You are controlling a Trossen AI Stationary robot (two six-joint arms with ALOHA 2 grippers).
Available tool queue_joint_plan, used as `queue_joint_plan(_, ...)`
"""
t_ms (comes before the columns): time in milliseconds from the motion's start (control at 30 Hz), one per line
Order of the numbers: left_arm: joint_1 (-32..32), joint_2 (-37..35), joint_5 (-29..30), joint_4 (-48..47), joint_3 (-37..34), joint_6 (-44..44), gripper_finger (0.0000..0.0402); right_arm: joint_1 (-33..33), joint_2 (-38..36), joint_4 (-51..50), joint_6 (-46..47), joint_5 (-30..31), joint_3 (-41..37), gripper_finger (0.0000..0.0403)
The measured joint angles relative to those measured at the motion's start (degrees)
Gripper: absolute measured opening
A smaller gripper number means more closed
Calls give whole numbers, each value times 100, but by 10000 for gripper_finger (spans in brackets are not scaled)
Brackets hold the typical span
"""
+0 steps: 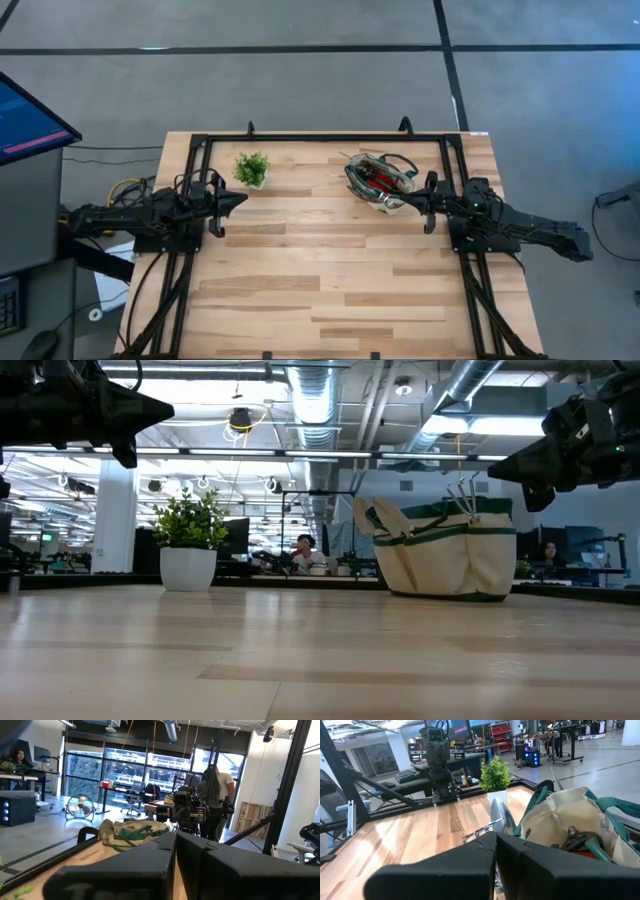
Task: Pick & Place Garden tools in Gardening bag
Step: Return to Home Position
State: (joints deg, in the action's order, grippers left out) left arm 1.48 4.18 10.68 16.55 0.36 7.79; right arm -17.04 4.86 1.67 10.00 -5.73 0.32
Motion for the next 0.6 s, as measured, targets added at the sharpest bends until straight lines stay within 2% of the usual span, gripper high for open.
queue_joint_plan(600, -1, 0, -2, 39, 0, 1, 3, 0, 0, 0, 11, 0, -2, 0)
